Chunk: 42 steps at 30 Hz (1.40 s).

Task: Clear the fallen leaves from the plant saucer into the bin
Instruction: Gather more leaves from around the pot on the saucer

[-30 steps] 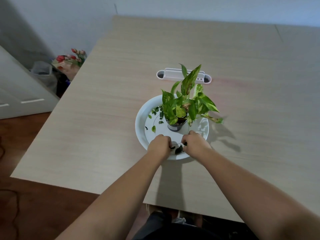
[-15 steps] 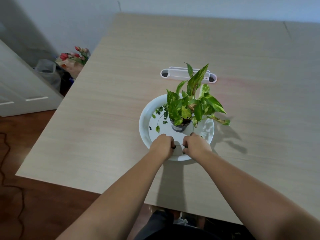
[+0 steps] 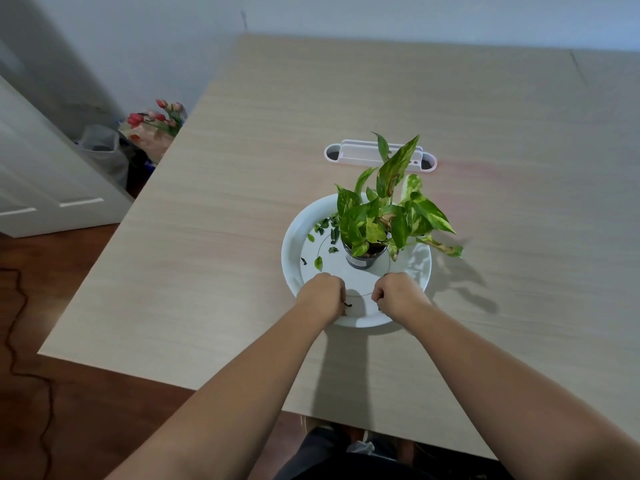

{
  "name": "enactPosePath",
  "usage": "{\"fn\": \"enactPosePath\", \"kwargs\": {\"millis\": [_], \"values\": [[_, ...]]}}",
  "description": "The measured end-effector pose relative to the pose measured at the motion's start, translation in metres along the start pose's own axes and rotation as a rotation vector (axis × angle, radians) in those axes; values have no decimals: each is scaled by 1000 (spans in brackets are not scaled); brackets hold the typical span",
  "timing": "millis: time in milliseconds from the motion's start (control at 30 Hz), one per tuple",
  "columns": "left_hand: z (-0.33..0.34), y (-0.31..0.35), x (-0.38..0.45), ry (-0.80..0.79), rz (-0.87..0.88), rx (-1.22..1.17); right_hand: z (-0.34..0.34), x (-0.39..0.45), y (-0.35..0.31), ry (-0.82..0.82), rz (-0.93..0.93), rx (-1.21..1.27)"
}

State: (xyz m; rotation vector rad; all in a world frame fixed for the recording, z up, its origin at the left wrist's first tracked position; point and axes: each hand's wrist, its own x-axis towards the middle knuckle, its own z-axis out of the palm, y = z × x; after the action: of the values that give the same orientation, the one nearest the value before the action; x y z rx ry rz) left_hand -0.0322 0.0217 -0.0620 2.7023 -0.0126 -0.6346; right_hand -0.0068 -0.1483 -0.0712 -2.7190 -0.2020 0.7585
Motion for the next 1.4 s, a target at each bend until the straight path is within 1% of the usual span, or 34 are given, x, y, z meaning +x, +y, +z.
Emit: {"fn": "enactPosePath", "kwargs": {"millis": [133,233,267,333,400,567,700,867,1033,1167,1233,1400], "values": [[-8,-8,0,-9,-40,15,-3,-7,3,57,59,252],[-10,-1,-4,22,-142,39,-5,-11,5,105,74,357],[-10,4,-5,29,-171,103,-5,-12,6,114,77,376],[-7,14,-6,26,-174,291,-3,-14,7,128,79,394],[-5,22,-6,1,-164,383,-1,-15,9,141,74,405],[-2,29,2,-123,-138,291,3,-21,11,166,39,402],[4,26,4,-111,-77,268,3,-22,12,173,24,411],[6,24,3,-128,-54,248,2,-24,11,172,28,416],[3,16,9,-138,-97,169,-1,-27,9,178,49,471],[-4,10,8,-104,-123,48,-2,-30,8,197,94,567],[-12,5,8,-61,-148,-67,-4,-32,6,229,138,658],[-35,-7,5,26,-223,-473,-8,-33,9,318,270,996]]}}
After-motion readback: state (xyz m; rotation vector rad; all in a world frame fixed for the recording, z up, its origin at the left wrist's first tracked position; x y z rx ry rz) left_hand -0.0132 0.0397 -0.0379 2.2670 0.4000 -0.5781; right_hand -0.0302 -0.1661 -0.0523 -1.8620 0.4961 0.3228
